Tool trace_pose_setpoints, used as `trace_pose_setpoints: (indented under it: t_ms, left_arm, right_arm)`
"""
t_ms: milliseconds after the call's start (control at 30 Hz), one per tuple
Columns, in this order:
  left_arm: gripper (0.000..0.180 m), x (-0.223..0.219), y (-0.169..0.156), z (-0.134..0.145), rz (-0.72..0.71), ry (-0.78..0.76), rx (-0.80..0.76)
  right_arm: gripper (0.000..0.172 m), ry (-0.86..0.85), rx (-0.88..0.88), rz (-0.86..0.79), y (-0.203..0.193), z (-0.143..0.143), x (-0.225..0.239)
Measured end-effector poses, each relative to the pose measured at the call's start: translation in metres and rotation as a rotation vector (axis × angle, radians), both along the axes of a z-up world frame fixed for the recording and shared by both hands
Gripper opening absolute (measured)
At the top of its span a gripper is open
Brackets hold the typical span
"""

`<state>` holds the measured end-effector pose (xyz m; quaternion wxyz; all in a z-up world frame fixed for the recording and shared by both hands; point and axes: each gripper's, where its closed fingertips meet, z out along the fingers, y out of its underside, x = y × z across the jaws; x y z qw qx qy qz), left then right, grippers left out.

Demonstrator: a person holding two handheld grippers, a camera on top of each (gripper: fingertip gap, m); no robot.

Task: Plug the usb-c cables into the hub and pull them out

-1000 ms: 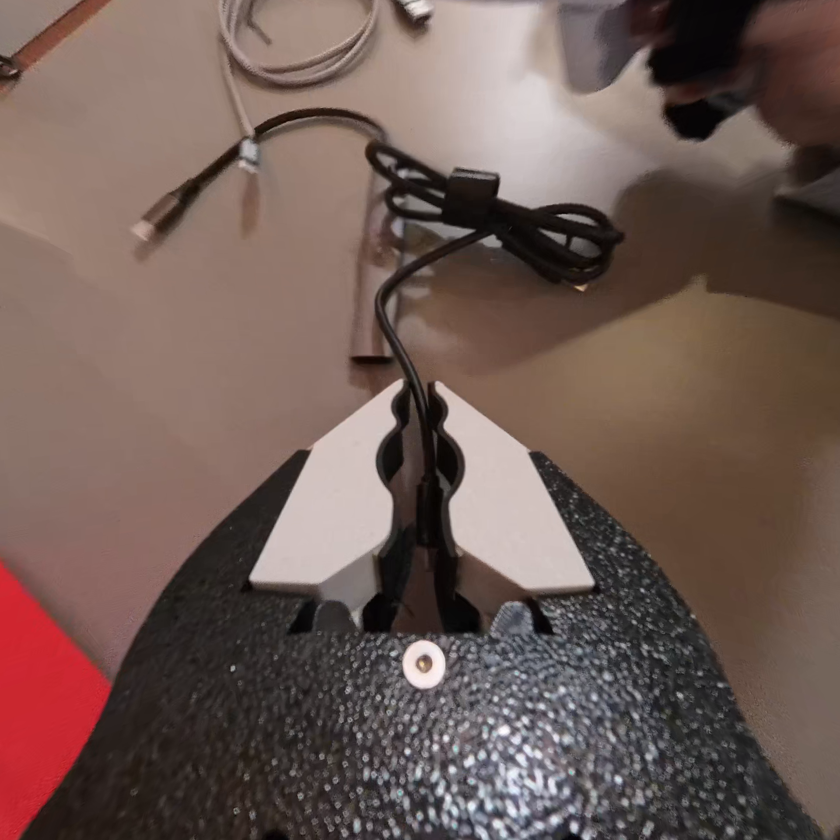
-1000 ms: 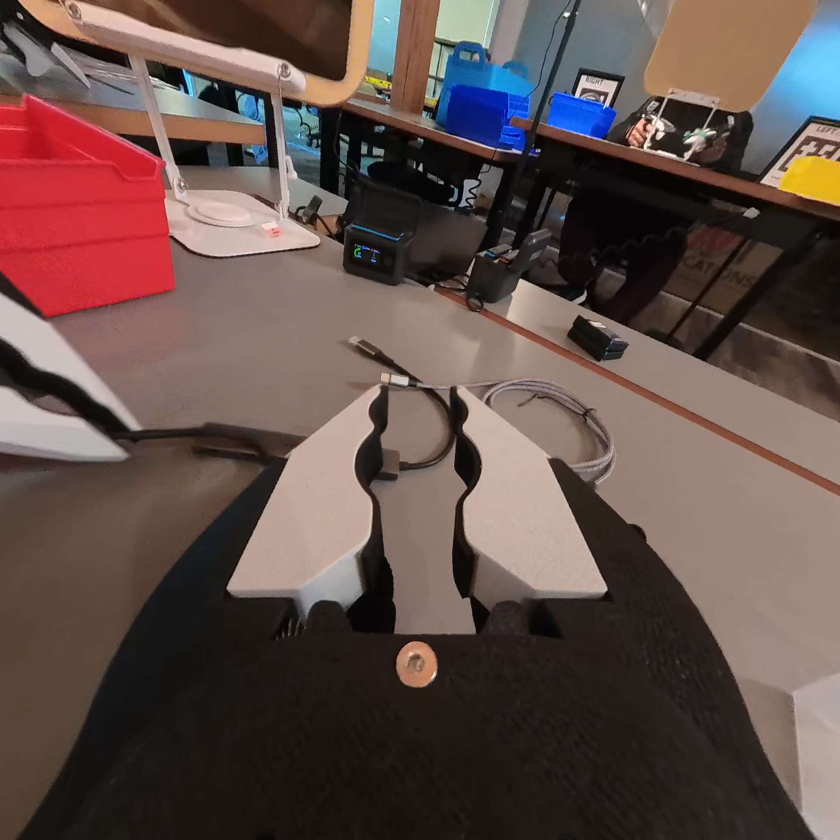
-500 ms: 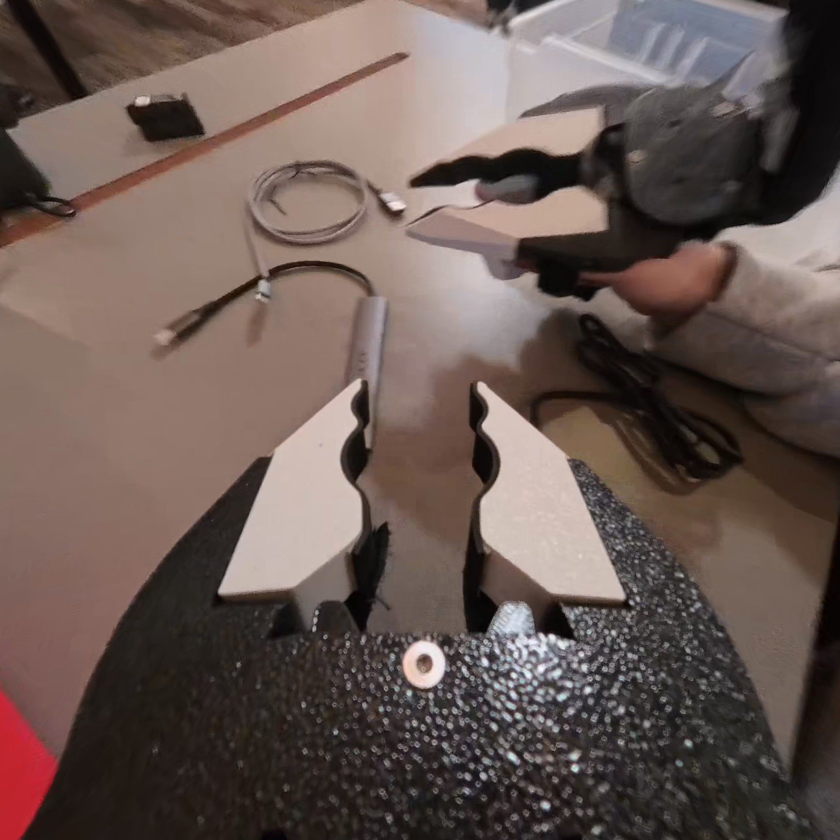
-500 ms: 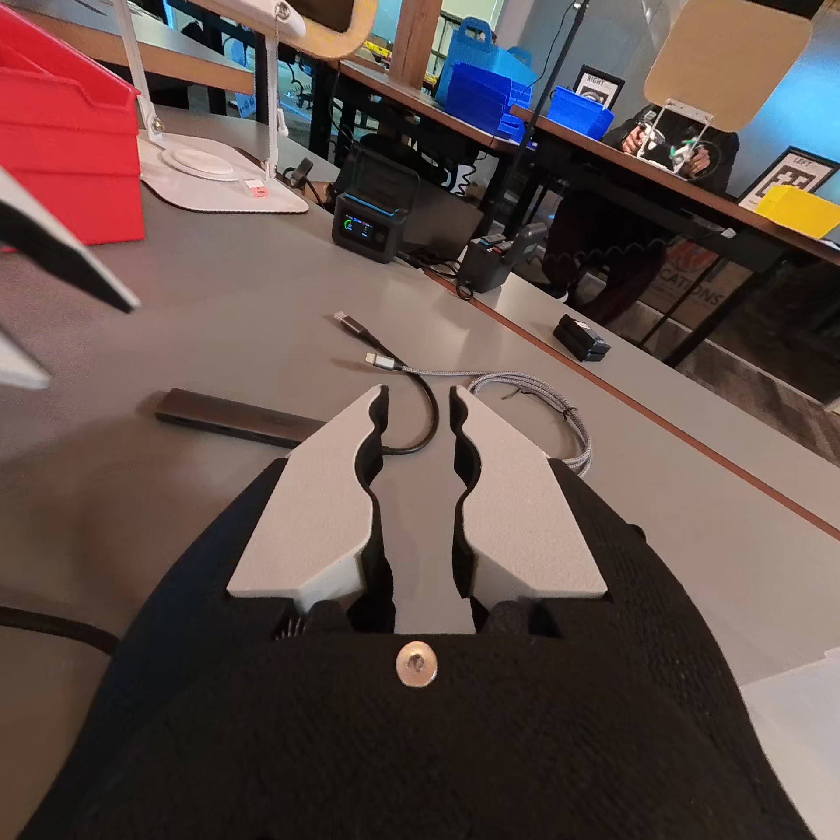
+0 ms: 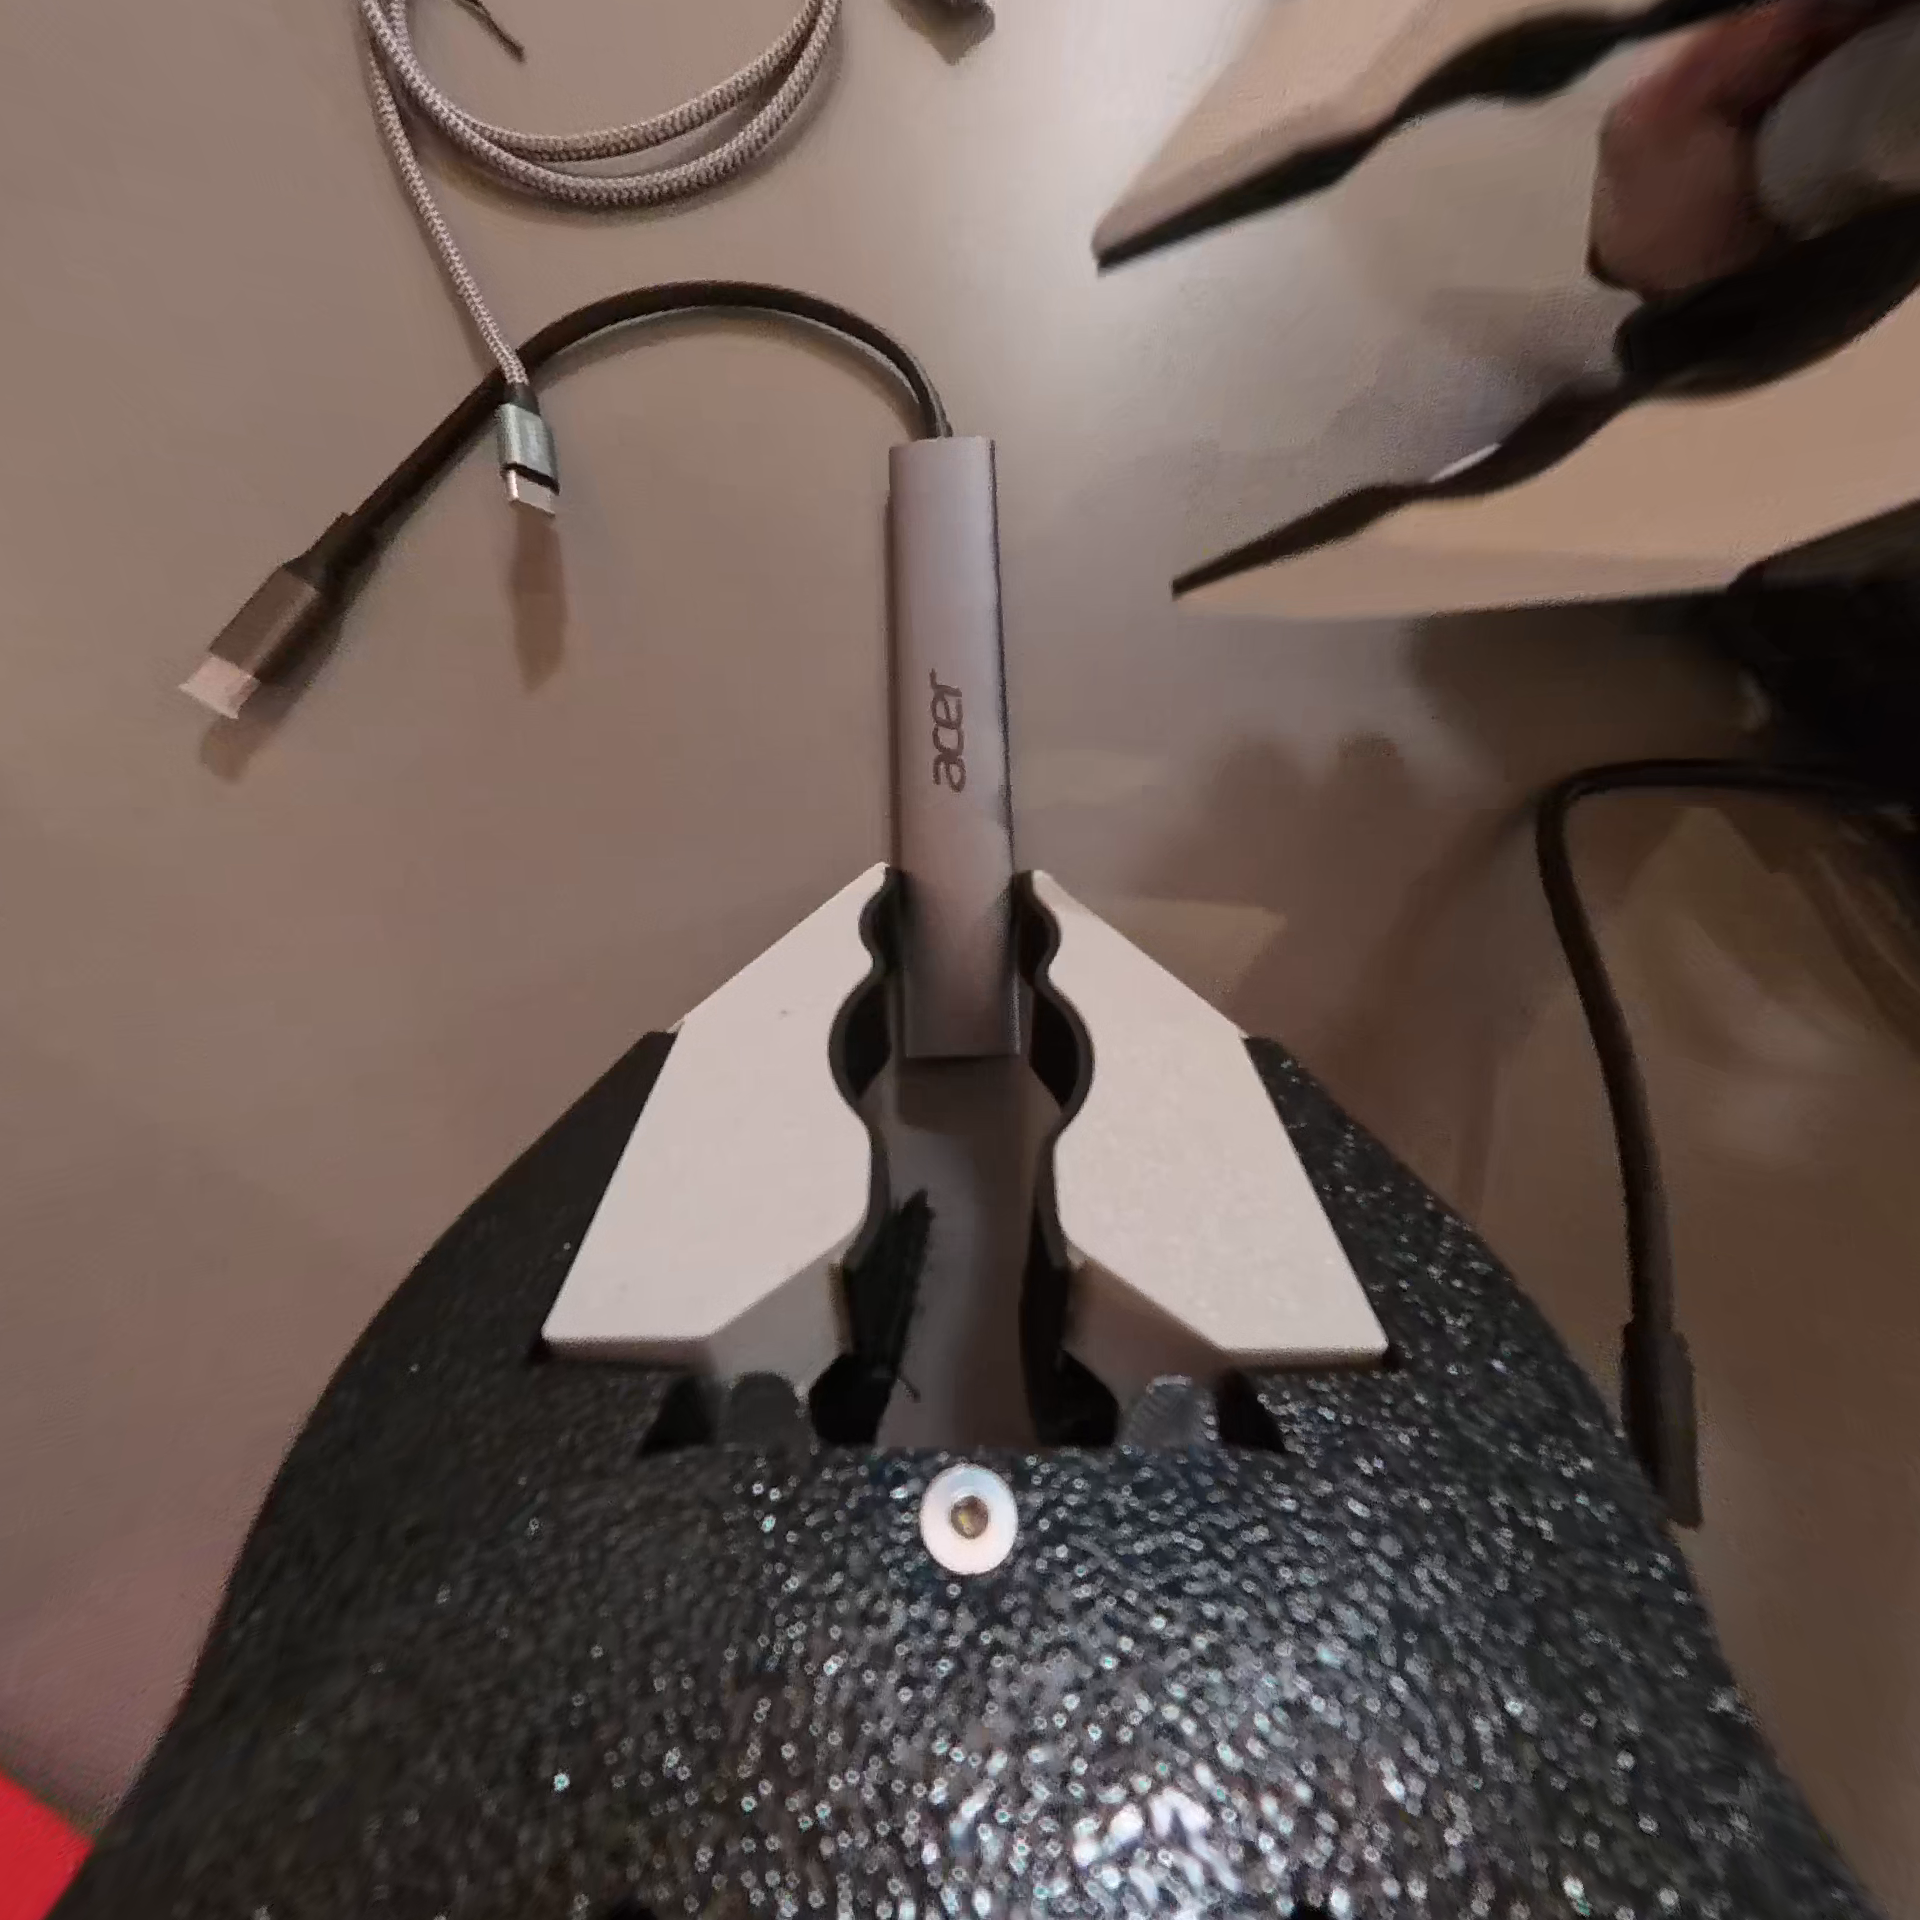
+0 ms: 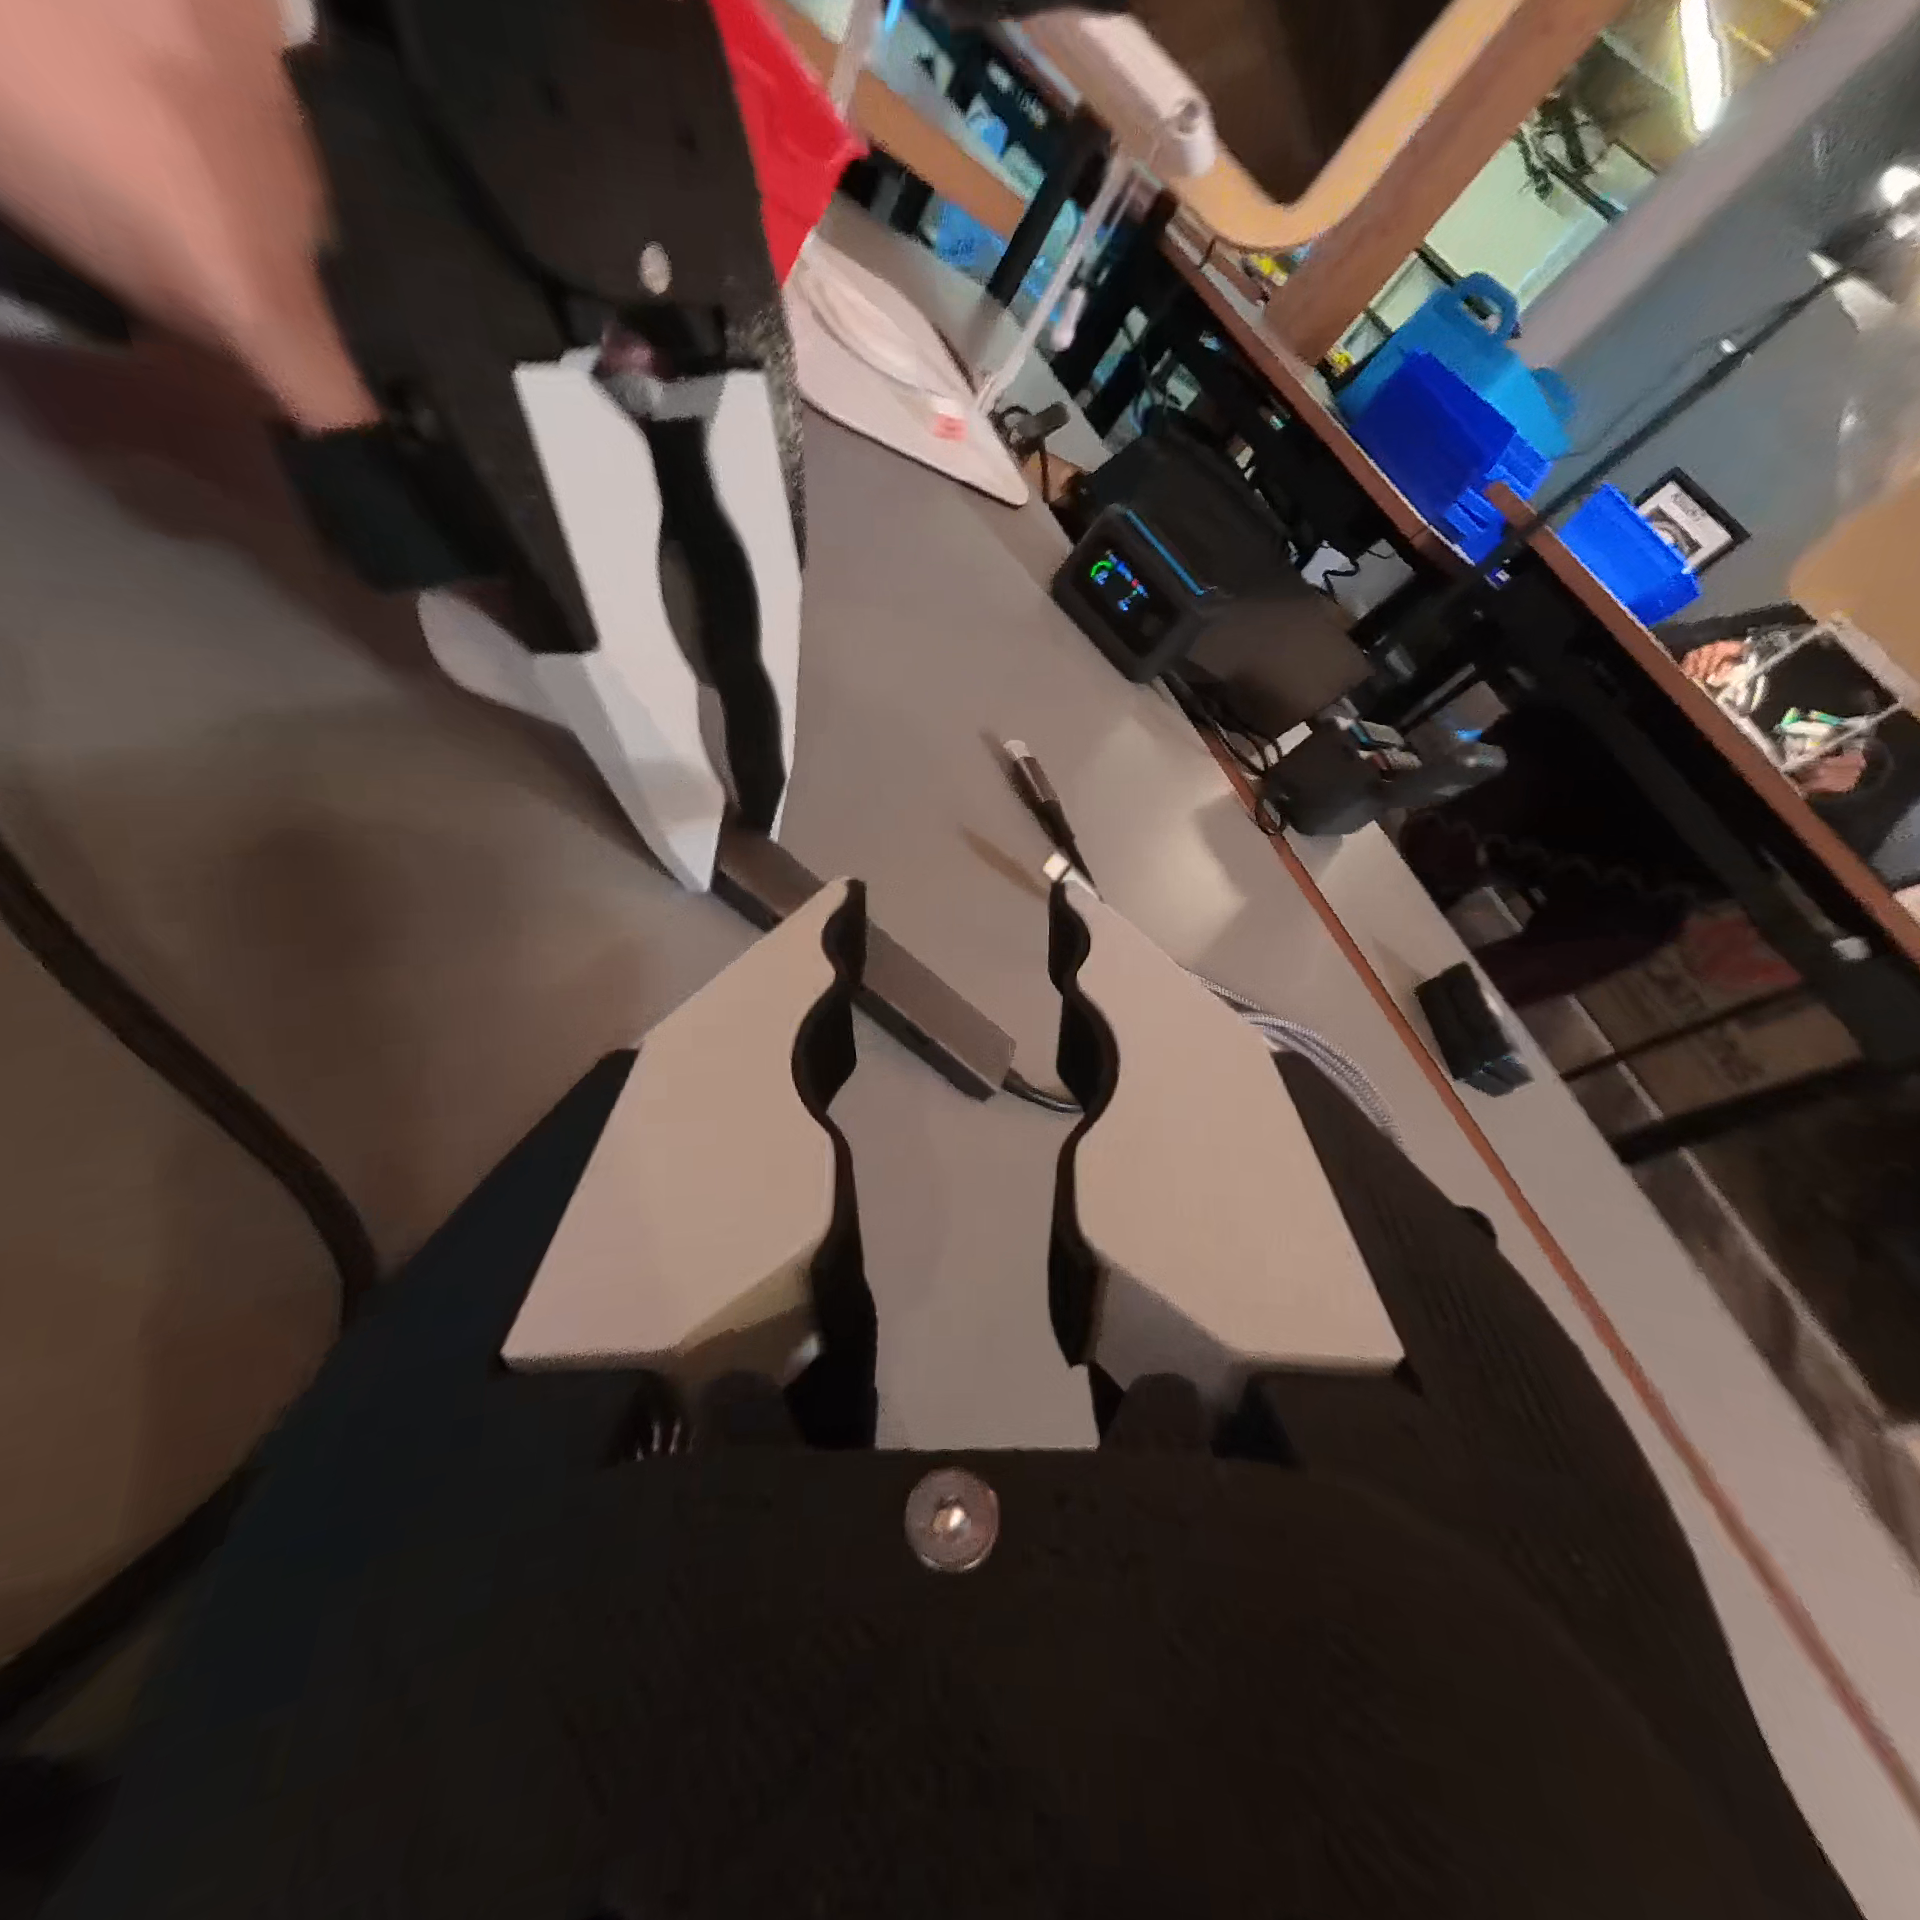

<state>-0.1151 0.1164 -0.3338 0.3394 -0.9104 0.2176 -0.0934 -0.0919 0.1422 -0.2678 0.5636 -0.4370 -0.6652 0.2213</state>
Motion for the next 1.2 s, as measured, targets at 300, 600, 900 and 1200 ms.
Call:
trace_pose_setpoints:
  t_ms: [300, 600, 900, 1200]
  left_arm:
    - [0.02, 0.015, -0.009, 0.029, 0.032, -0.42, -0.044]
    - [0.069, 0.034, -0.027, 0.056, -0.249, -0.41, 0.187]
    - [0.043, 0.061, -0.033, 0.036, -0.565, 0.273, 0.561]
    - [0.007, 0.056, -0.025, 0.04, -0.569, 0.441, 0.648]
  right_arm:
    - [0.043, -0.253, 0.417, 0.013, -0.003, -0.035, -0.019]
    - [0.002, -0.333, 0.466, -0.114, 0.025, -0.043, -0.008]
    - [0.002, -0.337, 0.348, 0.061, 0.001, -0.049, 0.004]
    - [0.003, -0.349, 0.302, 0.134, -0.017, -0.055, 0.002]
